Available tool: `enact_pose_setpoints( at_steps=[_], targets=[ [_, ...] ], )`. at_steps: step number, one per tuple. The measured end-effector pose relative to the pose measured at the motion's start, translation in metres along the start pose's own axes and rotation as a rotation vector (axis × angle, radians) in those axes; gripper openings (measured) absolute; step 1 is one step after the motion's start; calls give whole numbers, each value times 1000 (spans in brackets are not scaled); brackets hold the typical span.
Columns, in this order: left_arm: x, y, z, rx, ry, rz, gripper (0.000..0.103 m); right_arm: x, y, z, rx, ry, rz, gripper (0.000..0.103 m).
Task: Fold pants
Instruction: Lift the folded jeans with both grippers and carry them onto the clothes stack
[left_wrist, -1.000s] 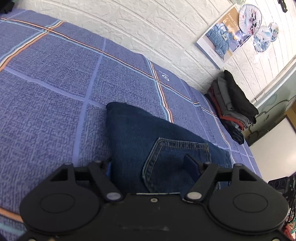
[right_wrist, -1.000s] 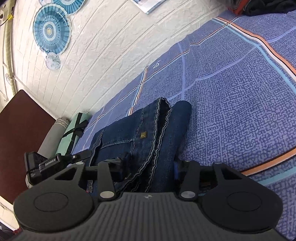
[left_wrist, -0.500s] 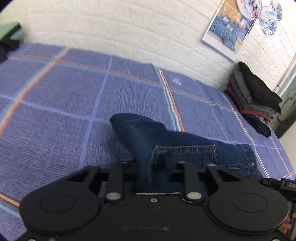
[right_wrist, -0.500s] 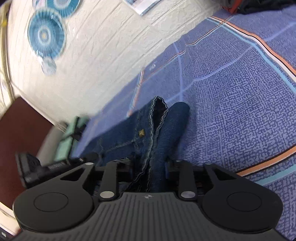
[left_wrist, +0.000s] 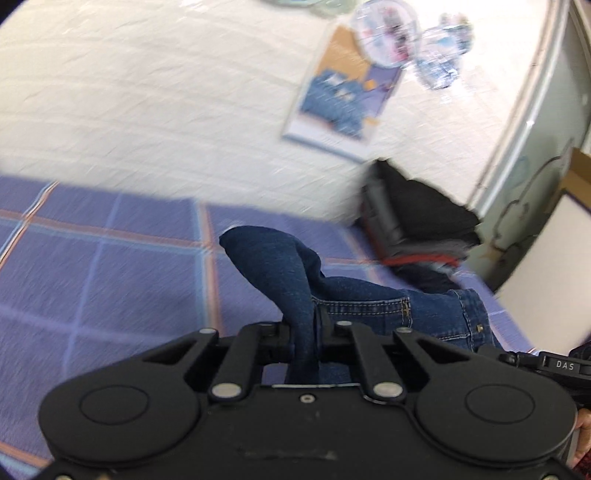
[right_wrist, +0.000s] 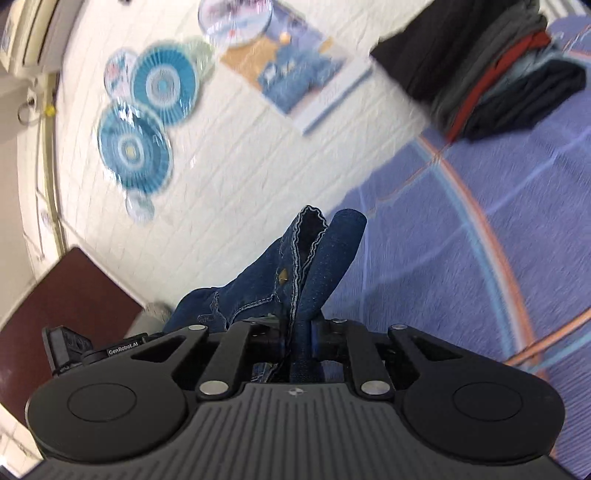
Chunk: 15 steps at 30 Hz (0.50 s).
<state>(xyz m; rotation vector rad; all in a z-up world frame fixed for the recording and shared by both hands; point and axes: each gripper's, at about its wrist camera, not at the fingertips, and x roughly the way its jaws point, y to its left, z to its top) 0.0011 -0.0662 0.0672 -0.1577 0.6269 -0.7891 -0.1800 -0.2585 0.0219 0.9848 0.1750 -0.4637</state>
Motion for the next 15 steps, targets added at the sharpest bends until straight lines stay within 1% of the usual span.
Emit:
enact_pose_setpoints(
  at_steps=[2, 5, 10, 13, 15],
  targets=[
    [7, -18, 16, 15, -19, -29, 9, -9, 5, 20, -18, -35, -1, 22],
    [24, -51, 40, 70, -49, -55, 9, -21, 12, 56, -47, -82, -11, 22],
    [75, -108, 93, 86, -67, -122, 9, -40, 7, 128, -75, -169, -43, 22],
    [110, -141, 122, 121, -90, -136, 9, -43, -3, 172, -67, -208, -65, 22],
    [139, -160, 144, 123, -97, -146, 9, -44, -13, 202, -64, -225, -73, 22]
  ],
)
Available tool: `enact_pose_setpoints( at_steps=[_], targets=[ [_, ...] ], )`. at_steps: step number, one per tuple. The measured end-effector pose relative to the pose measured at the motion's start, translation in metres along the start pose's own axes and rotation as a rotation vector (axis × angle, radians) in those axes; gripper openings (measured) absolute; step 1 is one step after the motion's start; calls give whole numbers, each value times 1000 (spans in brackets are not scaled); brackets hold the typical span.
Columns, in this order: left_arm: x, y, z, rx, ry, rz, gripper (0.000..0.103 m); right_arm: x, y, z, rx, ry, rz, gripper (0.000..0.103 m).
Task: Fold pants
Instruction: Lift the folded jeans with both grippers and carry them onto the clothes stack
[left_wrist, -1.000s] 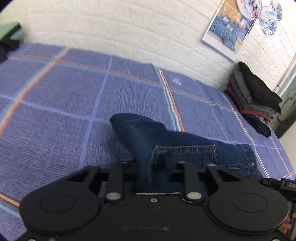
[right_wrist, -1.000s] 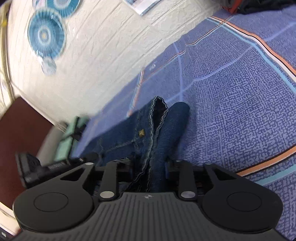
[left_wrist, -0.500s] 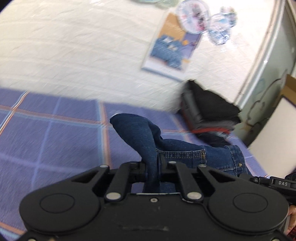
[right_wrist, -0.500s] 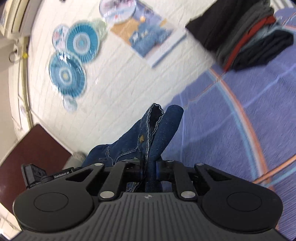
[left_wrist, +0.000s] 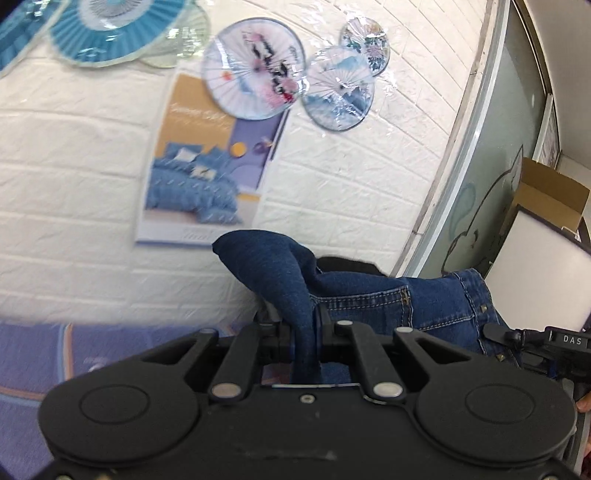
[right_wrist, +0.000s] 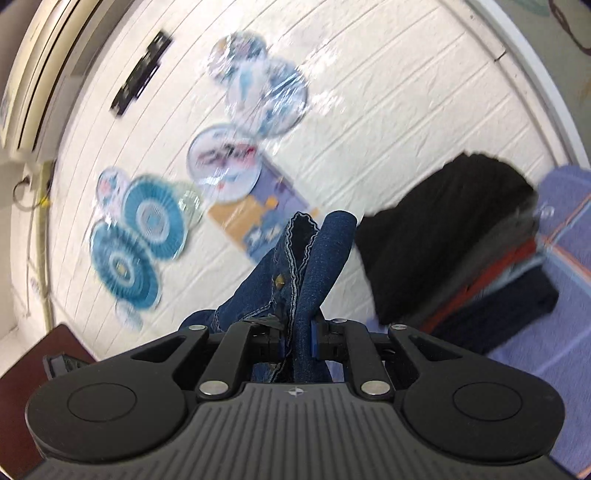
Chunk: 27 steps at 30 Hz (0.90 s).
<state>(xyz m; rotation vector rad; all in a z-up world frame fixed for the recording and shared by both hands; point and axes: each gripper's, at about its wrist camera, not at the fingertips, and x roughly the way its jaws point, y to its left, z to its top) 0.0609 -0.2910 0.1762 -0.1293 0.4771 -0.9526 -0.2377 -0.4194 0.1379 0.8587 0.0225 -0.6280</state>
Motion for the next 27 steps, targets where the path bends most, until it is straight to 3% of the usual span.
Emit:
enact_pose_setpoints(
  at_steps=[9, 15, 16, 19, 20, 21, 27],
  targets=[
    [158, -27, 67, -15, 26, -12, 10, 57, -47, 110, -56, -31, -90, 22],
    [252, -8, 73, -34, 75, 11, 11, 118, -106, 143, -38, -37, -154, 23],
    [270, -6, 70, -22, 92, 24, 12, 128, -118, 143, -28, -48, -173, 26],
    [311, 5, 49, 18, 186, 73, 17, 156, -155, 133, 28, -81, -352, 57],
    [318, 11, 43, 13, 203, 80, 19, 162, -164, 126, 39, -75, -421, 68],
    [318, 18, 38, 4, 194, 67, 24, 165, -168, 119, 22, -77, -464, 71],
    [293, 34, 46, 5, 60, 65, 27, 136, -131, 105, -221, -267, -456, 72]
  ],
)
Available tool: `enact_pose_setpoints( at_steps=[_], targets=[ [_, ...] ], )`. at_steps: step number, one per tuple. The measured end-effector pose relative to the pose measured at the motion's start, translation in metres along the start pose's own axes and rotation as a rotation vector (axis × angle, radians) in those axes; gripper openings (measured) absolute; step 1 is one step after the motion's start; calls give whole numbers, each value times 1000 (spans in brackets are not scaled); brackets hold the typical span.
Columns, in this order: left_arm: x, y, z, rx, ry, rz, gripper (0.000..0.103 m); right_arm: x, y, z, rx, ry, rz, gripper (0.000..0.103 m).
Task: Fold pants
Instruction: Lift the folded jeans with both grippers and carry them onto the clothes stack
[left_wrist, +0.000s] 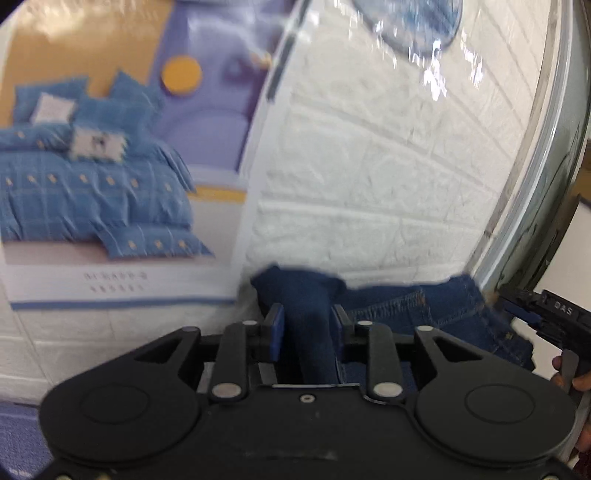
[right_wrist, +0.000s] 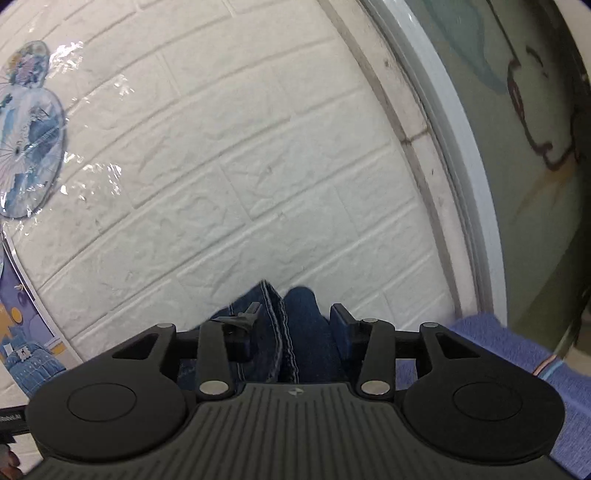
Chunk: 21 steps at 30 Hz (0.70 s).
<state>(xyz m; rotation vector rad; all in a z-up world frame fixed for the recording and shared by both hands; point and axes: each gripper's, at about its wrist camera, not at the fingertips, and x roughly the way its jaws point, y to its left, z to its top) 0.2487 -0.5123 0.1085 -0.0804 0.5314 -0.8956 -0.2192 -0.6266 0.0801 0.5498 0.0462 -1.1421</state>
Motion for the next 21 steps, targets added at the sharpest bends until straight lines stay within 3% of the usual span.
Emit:
enact_pose_setpoints(
  at_steps=[2, 5, 8, 11, 15, 18, 21],
  targets=[
    [-9, -4, 6, 13, -51, -12, 27, -8, 12, 8, -36, -24, 51, 69],
    [-6, -26, 8, 101, -72, -18, 27, -2, 33, 13, -125, 22, 111, 69],
    [17, -53, -5, 212, -38, 8, 27, 19, 48, 2, -198, 89, 98, 63],
    [48, -58, -18, 244, -9, 53, 27, 41, 40, -10, -208, 149, 44, 57],
    [91, -54, -24, 261, 1, 75, 27, 72, 12, -15, -134, 254, -1, 56],
    [108, -64, -34, 326, -17, 89, 27, 87, -1, -14, -87, 276, 5, 56],
    [119, -66, -40, 313, -18, 78, 27, 97, -7, -16, -48, 280, 2, 56]
  ],
)
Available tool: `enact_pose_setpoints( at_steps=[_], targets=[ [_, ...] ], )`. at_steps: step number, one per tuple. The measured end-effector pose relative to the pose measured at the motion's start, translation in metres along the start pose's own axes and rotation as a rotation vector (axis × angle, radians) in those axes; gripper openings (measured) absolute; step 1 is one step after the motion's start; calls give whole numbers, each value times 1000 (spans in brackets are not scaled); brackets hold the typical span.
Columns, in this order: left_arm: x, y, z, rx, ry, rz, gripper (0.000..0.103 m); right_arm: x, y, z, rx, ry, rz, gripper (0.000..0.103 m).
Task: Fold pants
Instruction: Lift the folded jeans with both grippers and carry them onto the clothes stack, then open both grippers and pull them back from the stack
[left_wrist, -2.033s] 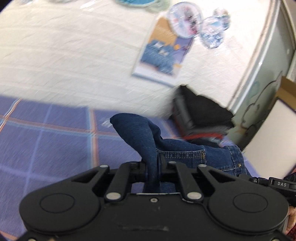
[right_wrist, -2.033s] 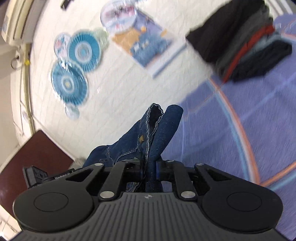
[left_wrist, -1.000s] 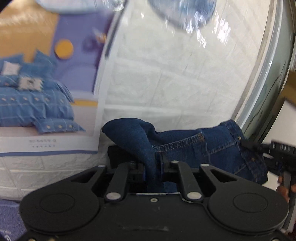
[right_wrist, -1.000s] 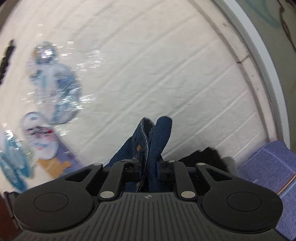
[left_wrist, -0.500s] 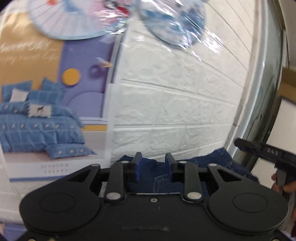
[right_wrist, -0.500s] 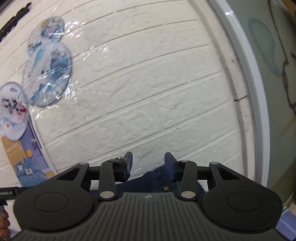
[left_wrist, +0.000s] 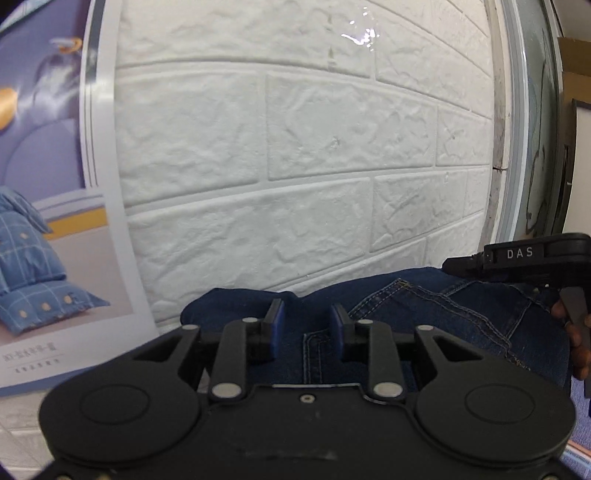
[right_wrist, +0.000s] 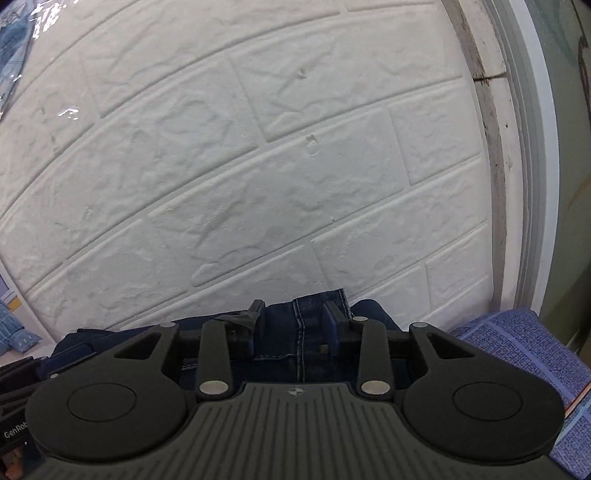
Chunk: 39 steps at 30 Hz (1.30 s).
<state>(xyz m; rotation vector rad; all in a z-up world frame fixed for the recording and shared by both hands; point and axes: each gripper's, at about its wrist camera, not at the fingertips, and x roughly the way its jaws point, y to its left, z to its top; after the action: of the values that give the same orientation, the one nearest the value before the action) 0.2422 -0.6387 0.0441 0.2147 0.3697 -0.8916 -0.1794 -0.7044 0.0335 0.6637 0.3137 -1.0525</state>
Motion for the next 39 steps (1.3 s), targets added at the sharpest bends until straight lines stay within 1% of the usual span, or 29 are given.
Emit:
enact_pose_setpoints(
  at_steps=[2, 5, 7, 8, 9, 10, 11, 12, 13, 14, 16, 18, 20, 23, 26, 28, 29, 30, 32, 34, 36, 39],
  targets=[
    [5, 2, -2, -20, -7, -1, 27, 0, 1, -2, -2, -9, 0, 56],
    [3, 1, -1, 1, -5, 10, 27, -1, 5, -4, -9, -20, -7, 56],
    [-3, 0, 2, -10, 8, 12, 28, -10, 10, -7, -26, -50, -10, 56],
    [-8, 1, 6, -23, 17, 10, 30, -14, 14, -8, -42, -75, 0, 61],
    [-14, 2, 11, -36, 23, -4, 44, -24, 18, -8, -58, -95, 16, 68],
    [-24, 2, 15, -44, 16, -17, 65, -36, 21, -8, -75, -112, 34, 92],
    [-39, 0, 19, -41, -7, -4, 74, -50, 25, -7, -93, -130, 49, 103],
    [-52, -2, 21, -33, -40, 15, 83, -64, 28, -6, -106, -151, 67, 103],
    [-66, -3, 24, -23, -63, 17, 87, -79, 31, -6, -113, -167, 76, 103],
    [-79, -4, 26, -23, -69, 7, 89, -96, 34, -5, -117, -178, 81, 103],
    [-106, -7, 30, -46, -77, 4, 103, -128, 42, -4, -143, -185, 63, 103],
    [-138, -13, 31, -58, -104, 14, 103, -159, 52, -5, -191, -175, 7, 103],
    [-170, -18, 34, -56, -116, 9, 103, -190, 63, -8, -243, -154, -35, 103],
    [-223, -27, 37, -73, -131, 2, 103, -231, 74, -14, -287, -113, -31, 103],
    [-280, -35, 41, -96, -152, 21, 103, -282, 83, -18, -311, -108, -31, 103],
    [-315, -42, 42, -101, -149, 62, 103, -310, 89, -21, -324, -109, -39, 103],
    [-331, -46, 40, -104, -133, 91, 103, -321, 90, -23, -323, -101, -41, 103],
    [-344, -50, 35, -108, -120, 104, 103, -330, 90, -27, -318, -88, -37, 103],
    [-370, -52, 22, -113, -110, 101, 103, -340, 88, -37, -307, -54, -25, 103],
    [-385, -59, 0, -106, -96, 108, 103, -342, 85, -53, -307, -16, -18, 103],
    [-389, -65, -25, -113, -80, 123, 103, -338, 80, -73, -312, 28, -33, 103],
    [-386, -72, -62, -141, -6, 127, 103, -321, 71, -101, -310, 111, -72, 103]
  ],
)
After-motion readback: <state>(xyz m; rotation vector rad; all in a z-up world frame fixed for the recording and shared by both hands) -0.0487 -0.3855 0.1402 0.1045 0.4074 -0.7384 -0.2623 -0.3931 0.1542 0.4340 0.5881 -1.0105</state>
